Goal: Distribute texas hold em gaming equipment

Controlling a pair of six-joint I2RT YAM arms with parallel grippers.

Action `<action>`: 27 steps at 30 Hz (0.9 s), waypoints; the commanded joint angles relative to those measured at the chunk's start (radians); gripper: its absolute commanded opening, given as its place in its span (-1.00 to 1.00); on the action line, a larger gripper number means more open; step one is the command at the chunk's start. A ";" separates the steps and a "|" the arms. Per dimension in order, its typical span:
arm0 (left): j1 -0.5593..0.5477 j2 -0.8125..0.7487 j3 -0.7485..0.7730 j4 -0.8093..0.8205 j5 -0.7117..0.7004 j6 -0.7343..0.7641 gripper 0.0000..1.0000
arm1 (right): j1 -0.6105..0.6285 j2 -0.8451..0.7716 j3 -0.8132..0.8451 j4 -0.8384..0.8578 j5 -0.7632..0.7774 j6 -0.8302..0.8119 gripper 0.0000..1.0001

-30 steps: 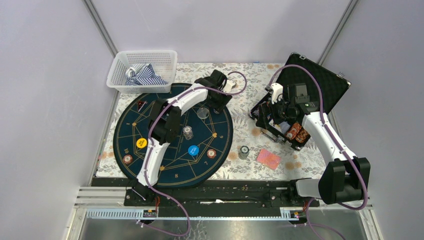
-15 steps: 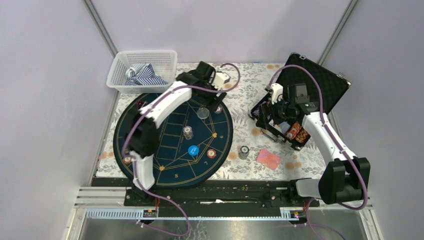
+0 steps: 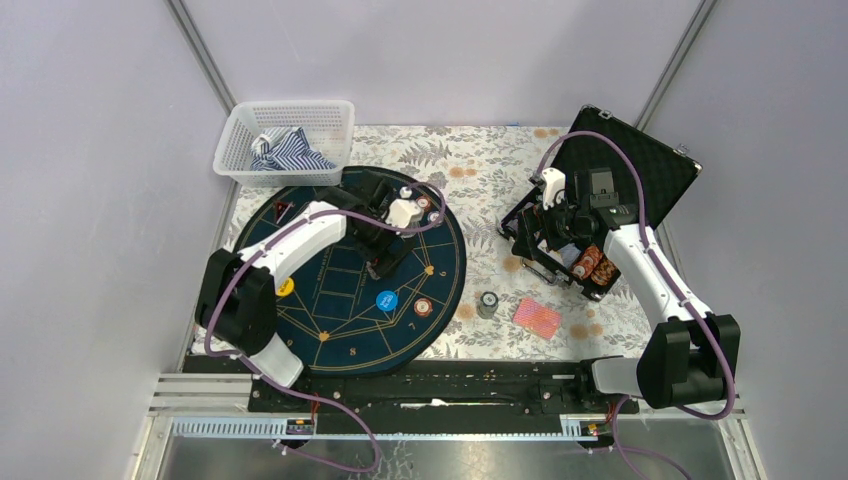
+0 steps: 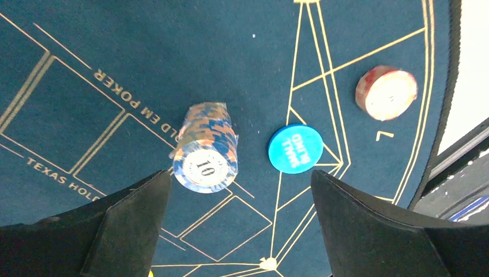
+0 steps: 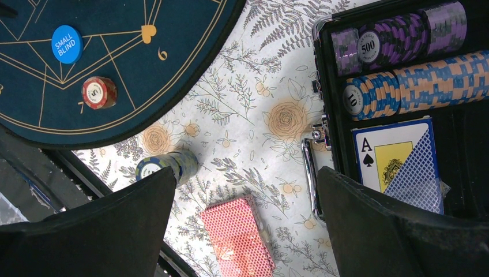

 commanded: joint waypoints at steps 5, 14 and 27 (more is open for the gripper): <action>-0.002 -0.033 -0.049 0.104 -0.084 0.028 0.82 | -0.006 -0.014 0.001 0.010 -0.024 -0.016 0.99; -0.002 0.017 -0.039 0.130 -0.094 0.029 0.51 | -0.006 -0.005 0.003 0.008 -0.020 -0.017 0.99; -0.002 0.034 -0.054 0.100 -0.090 0.042 0.12 | -0.006 0.000 0.004 0.008 -0.015 -0.015 0.99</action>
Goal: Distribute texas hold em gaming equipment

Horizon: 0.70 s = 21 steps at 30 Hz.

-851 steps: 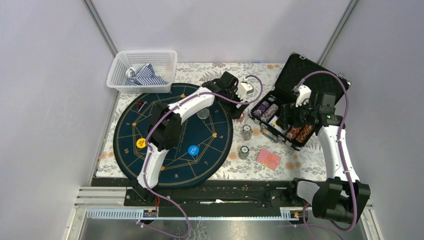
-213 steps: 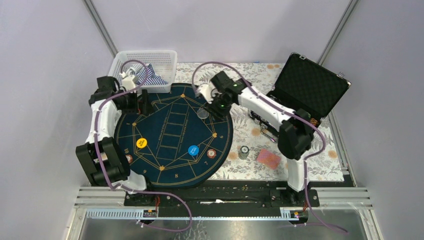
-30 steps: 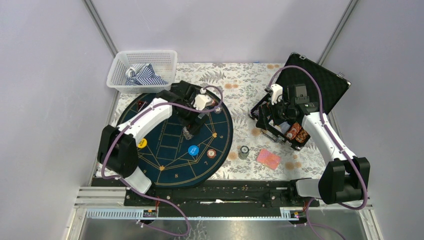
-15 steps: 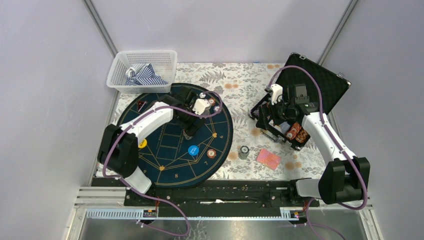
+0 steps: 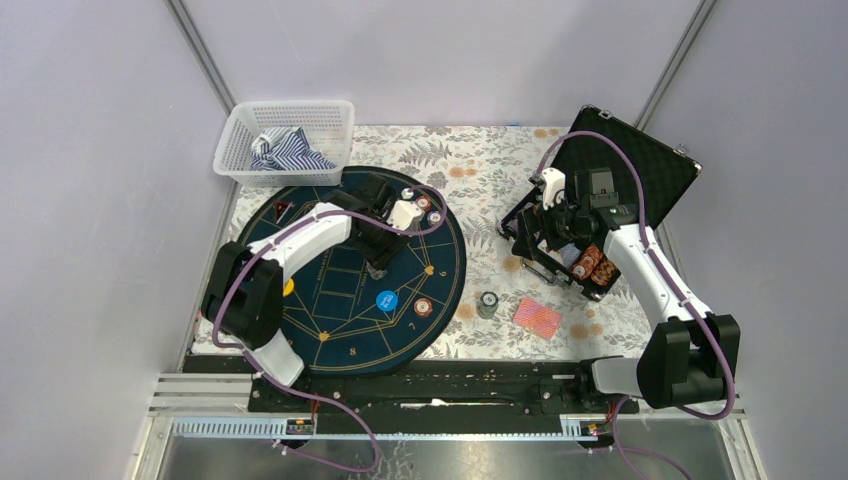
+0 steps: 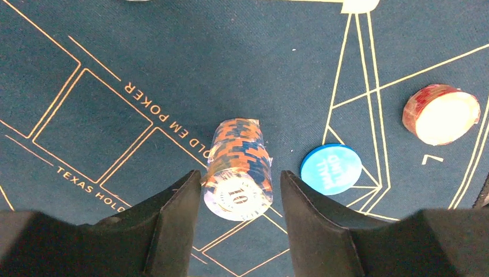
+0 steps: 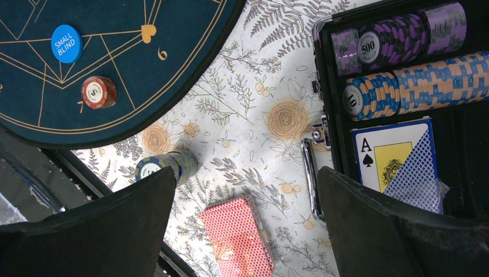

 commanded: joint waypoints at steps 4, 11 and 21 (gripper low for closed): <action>-0.004 -0.039 0.006 -0.033 0.009 0.023 -0.14 | -0.006 0.002 0.004 0.008 -0.014 -0.012 0.99; -0.061 -0.139 -0.007 -0.116 0.037 0.046 -0.33 | -0.006 0.003 0.005 0.008 -0.014 -0.012 0.99; -0.335 -0.242 -0.152 -0.095 0.051 -0.004 -0.28 | -0.009 -0.015 0.015 0.016 0.106 -0.016 0.99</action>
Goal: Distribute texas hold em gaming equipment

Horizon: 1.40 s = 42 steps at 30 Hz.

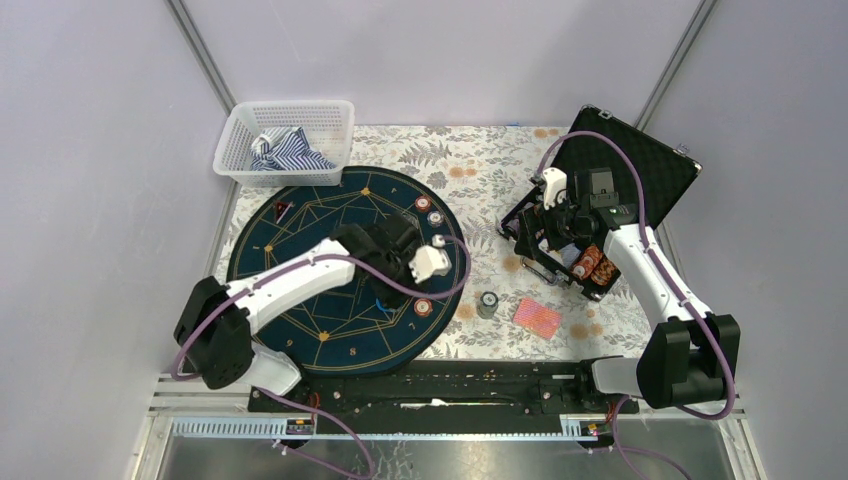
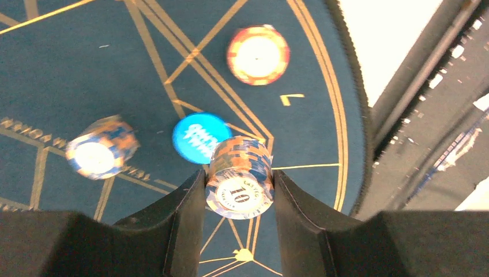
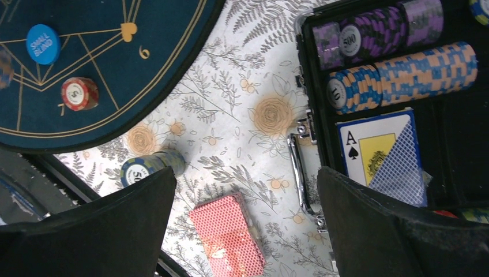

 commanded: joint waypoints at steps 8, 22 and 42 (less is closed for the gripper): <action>-0.185 0.003 -0.107 0.115 -0.017 -0.060 -0.24 | -0.022 -0.020 0.009 0.016 0.062 -0.009 0.99; -0.193 0.119 -0.106 0.249 -0.068 -0.084 -0.21 | -0.024 -0.012 0.009 0.017 0.051 -0.014 0.99; 0.108 0.015 0.003 0.122 0.027 -0.025 0.85 | -0.024 -0.008 0.009 0.011 0.024 -0.019 0.99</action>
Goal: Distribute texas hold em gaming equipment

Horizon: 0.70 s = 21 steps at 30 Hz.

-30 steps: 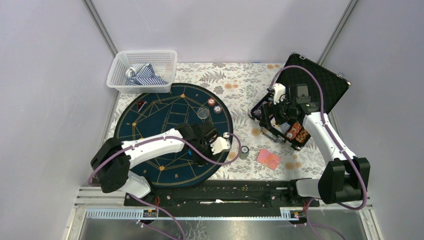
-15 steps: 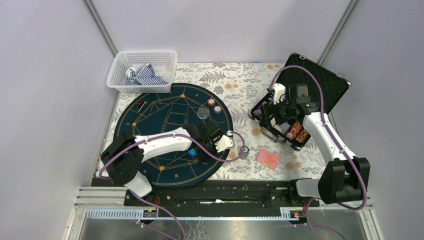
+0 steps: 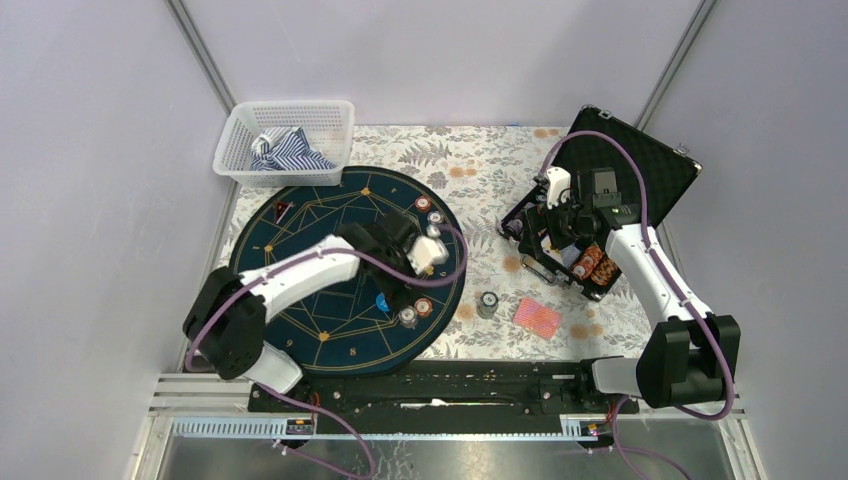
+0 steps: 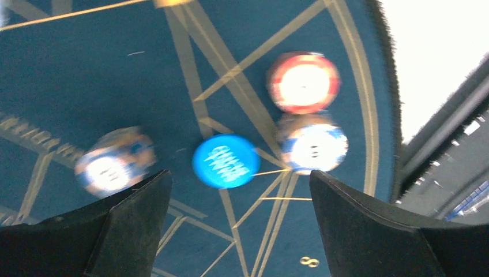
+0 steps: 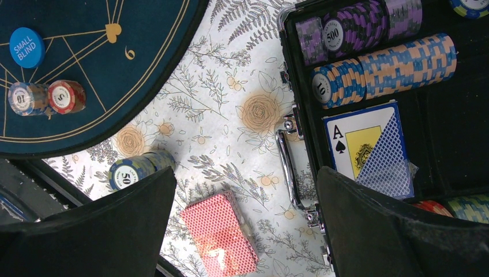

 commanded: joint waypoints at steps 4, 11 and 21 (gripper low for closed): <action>0.318 -0.031 0.134 0.001 -0.003 0.065 0.87 | -0.005 -0.005 0.007 0.010 -0.026 -0.014 0.99; 0.367 0.061 0.142 0.049 -0.038 0.070 0.91 | -0.005 0.000 0.011 0.004 -0.033 -0.014 0.99; 0.366 0.160 0.119 0.081 0.032 0.057 0.63 | -0.005 0.009 0.009 0.001 -0.035 -0.019 0.99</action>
